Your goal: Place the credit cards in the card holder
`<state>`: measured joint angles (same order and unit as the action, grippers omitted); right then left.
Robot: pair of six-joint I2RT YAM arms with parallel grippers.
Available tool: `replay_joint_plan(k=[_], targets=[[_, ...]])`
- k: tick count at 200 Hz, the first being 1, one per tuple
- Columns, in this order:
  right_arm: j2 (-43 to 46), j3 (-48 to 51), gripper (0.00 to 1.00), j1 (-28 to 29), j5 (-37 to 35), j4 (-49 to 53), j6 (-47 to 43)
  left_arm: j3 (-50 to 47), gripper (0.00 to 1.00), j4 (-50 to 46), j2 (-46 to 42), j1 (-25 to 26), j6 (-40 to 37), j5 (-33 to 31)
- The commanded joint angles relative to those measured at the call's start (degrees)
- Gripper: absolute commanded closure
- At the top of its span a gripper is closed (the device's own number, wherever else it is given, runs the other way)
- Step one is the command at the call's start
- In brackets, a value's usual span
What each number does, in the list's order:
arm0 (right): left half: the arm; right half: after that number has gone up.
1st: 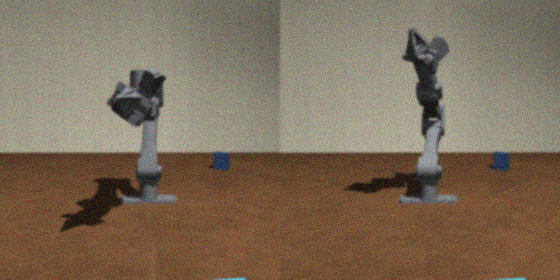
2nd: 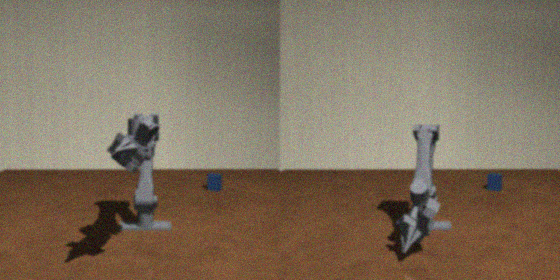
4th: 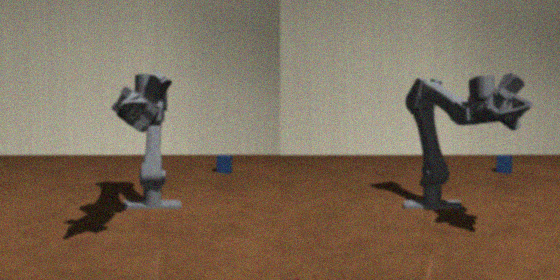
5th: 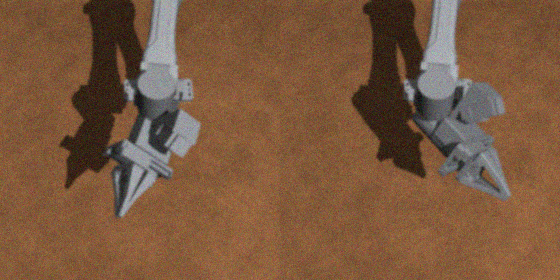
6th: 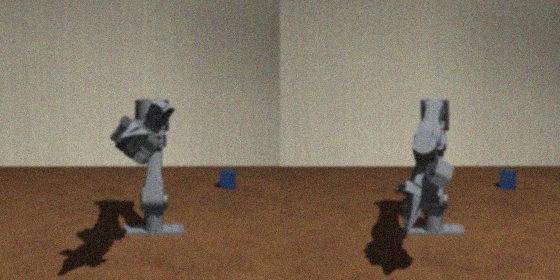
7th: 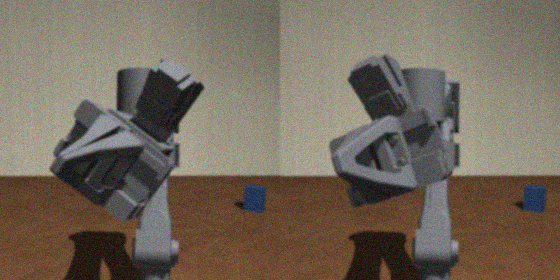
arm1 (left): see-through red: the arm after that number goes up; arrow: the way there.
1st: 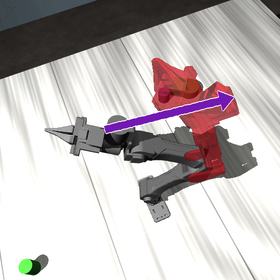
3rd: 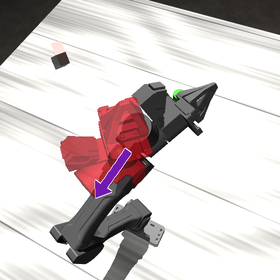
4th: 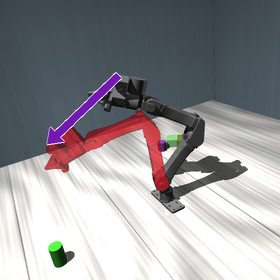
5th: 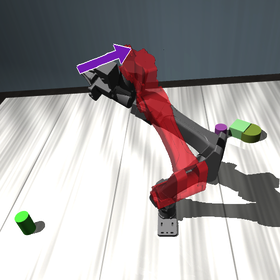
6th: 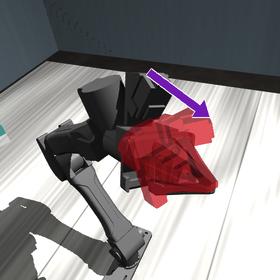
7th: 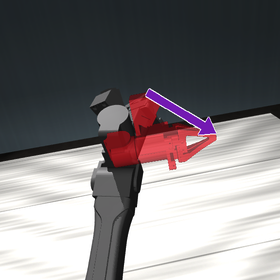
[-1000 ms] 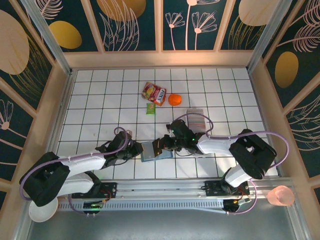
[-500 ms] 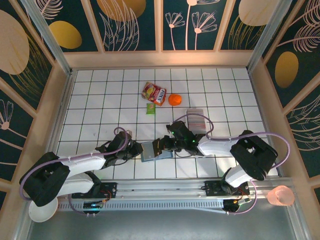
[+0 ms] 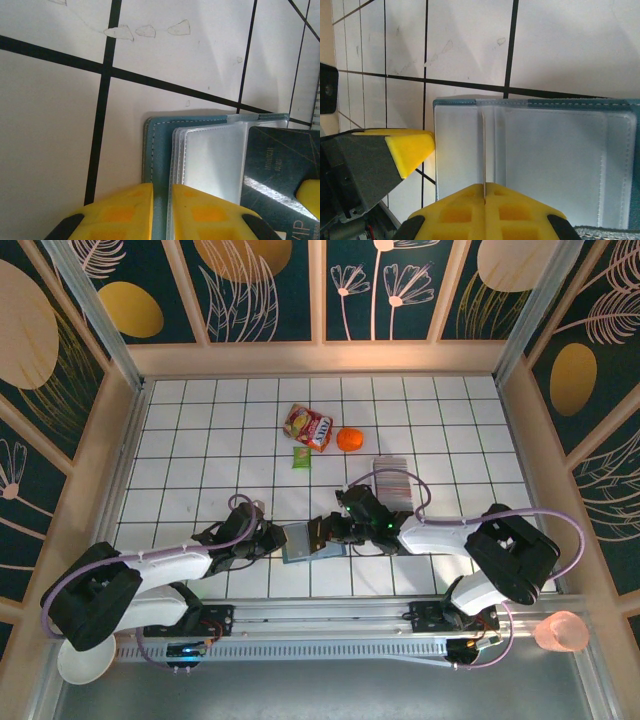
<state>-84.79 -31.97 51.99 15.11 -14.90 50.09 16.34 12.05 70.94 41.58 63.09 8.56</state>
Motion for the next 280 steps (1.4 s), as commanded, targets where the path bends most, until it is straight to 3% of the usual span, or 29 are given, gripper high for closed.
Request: replay_joint_plan(k=[1,128,280], targets=[[-0.3,0.8,1.00,0.6,-0.5,-2.8,0.8,-0.5,0.83,1.1,0.4,0.3,-0.2,0.2],[0.0,2.2,1.00,1.2,-4.6,-0.9,2.2,-1.0,0.84,1.2,0.4,0.3,0.2,0.2],[-1.0,3.8,1.00,2.0,-0.6,-8.8,3.8,-0.7,0.84,1.1,1.5,0.3,0.2,0.4]])
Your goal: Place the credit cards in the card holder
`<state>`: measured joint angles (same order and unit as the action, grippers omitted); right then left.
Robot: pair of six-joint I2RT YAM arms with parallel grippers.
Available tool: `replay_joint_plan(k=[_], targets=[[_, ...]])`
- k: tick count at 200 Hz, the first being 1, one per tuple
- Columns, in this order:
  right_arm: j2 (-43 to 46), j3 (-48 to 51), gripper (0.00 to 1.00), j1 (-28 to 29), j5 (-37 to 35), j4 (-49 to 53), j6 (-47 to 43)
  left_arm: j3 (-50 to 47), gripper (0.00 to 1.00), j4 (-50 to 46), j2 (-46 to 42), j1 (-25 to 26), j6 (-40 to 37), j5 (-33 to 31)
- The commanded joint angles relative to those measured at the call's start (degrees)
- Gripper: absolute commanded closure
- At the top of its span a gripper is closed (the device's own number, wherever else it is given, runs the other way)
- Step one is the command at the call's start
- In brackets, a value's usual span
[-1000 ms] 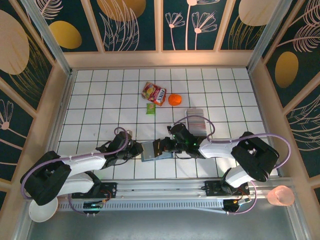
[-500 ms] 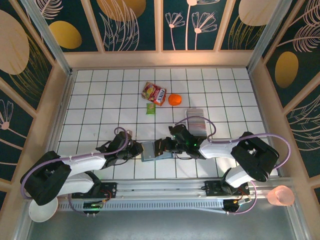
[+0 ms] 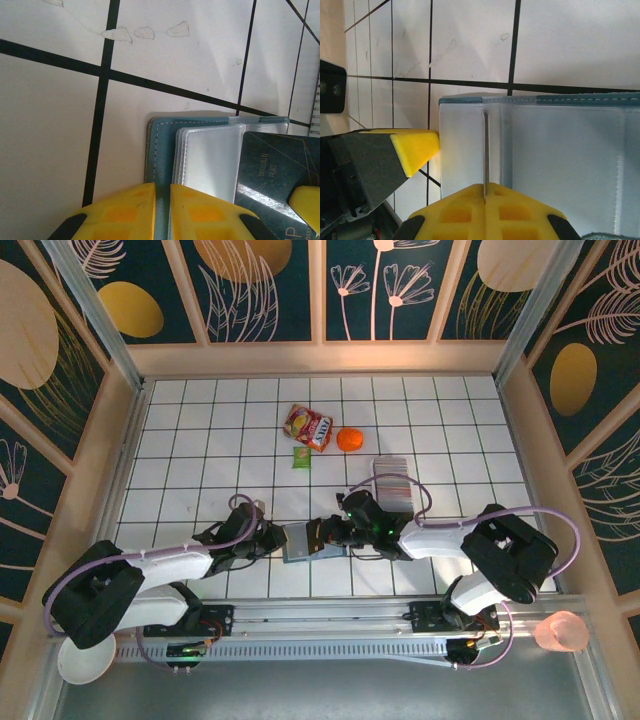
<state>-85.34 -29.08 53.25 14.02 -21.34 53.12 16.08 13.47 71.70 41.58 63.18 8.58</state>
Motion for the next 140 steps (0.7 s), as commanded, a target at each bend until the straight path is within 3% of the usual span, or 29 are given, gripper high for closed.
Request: replay_joint_plan(k=[1,140], targets=[[-0.5,0.9,1.00,0.7,0.5,-2.4,0.8,-0.5,0.85,-0.3,0.7,0.3,0.1,0.4],[1.5,2.1,1.00,0.4,-3.7,0.1,2.0,-0.7,0.85,-0.3,0.8,0.2,0.2,0.5]])
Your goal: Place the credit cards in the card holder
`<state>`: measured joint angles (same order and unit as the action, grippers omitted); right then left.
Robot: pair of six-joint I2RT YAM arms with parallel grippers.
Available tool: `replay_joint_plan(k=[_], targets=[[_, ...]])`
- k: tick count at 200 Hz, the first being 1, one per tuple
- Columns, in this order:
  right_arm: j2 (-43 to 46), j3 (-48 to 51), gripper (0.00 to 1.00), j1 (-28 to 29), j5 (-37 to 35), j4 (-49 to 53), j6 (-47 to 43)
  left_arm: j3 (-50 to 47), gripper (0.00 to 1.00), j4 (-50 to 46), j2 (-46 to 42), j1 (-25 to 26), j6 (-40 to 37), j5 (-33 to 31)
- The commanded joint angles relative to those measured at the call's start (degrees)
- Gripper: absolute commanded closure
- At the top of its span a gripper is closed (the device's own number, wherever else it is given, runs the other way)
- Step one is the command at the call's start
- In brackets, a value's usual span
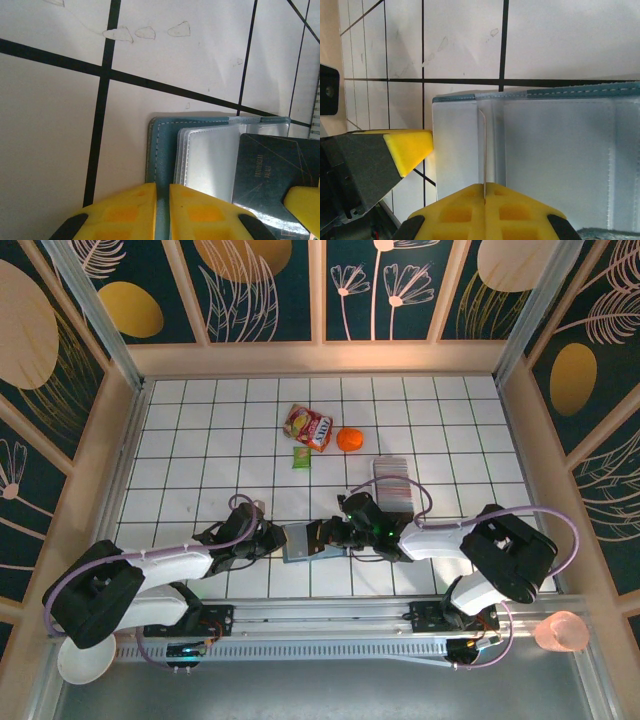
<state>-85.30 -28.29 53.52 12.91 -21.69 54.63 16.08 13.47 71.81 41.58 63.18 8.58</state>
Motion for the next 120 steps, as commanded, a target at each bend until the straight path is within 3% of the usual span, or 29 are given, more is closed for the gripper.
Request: replay_joint_plan(k=[1,120], targets=[[1.4,1.3,1.00,0.2,-2.6,0.4,0.5,-0.7,0.85,-0.3,0.7,0.3,0.2,0.5],[-1.3,2.5,1.00,0.4,-0.4,-4.1,1.6,-0.8,0.85,0.0,0.9,0.2,0.3,0.5]])
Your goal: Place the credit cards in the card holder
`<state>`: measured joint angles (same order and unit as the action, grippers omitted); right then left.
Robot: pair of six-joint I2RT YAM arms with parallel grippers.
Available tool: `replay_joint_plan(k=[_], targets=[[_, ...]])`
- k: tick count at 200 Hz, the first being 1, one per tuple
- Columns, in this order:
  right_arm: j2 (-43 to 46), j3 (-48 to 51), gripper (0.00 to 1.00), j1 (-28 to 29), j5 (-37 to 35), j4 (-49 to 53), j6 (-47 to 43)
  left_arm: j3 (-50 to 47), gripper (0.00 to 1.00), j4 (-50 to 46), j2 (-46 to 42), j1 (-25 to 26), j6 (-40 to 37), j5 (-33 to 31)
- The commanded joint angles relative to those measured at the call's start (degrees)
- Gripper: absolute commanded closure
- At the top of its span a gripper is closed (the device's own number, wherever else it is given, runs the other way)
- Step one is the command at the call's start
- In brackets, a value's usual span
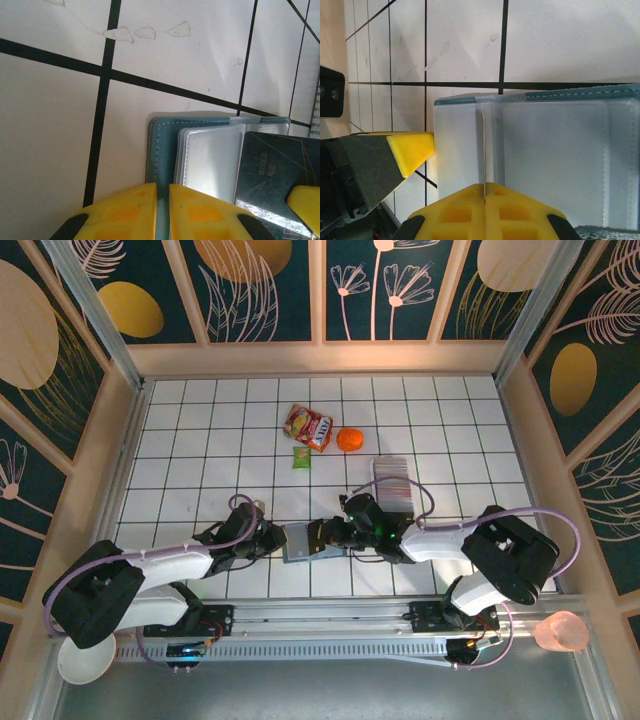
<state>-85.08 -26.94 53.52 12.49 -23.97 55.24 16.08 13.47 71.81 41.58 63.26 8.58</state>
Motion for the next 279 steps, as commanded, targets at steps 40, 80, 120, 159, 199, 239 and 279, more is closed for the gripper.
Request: replay_joint_plan(k=[40,80,120,159,199,239,279], targets=[[-2.2,1.5,1.00,0.6,0.4,-2.6,1.4,-0.8,0.86,-0.1,0.8,0.3,0.1,0.5],[-1.6,1.9,1.00,0.1,0.3,-2.4,1.5,-0.9,0.86,-0.2,0.8,0.3,0.1,0.4],[-3.3,2.6,1.00,-0.1,2.4,-5.5,3.2,-0.8,0.86,-0.3,0.6,0.3,0.2,0.4],[-5.0,2.6,1.00,-0.7,2.3,-7.9,3.4,-0.7,0.86,-0.3,0.8,0.3,0.1,0.5],[-5.5,2.3,1.00,-2.0,2.3,-7.1,1.6,-0.9,0.86,-0.4,0.2,0.2,0.4,0.3],[-4.6,3.2,1.00,-2.7,2.2,-7.0,0.3,-1.2,0.86,-0.4,0.0,0.3,0.3,0.2],[-5.8,3.4,1.00,-2.0,5.3,-9.1,0.9,-1.0,0.86,-0.4,0.2,0.3,0.2,0.2]])
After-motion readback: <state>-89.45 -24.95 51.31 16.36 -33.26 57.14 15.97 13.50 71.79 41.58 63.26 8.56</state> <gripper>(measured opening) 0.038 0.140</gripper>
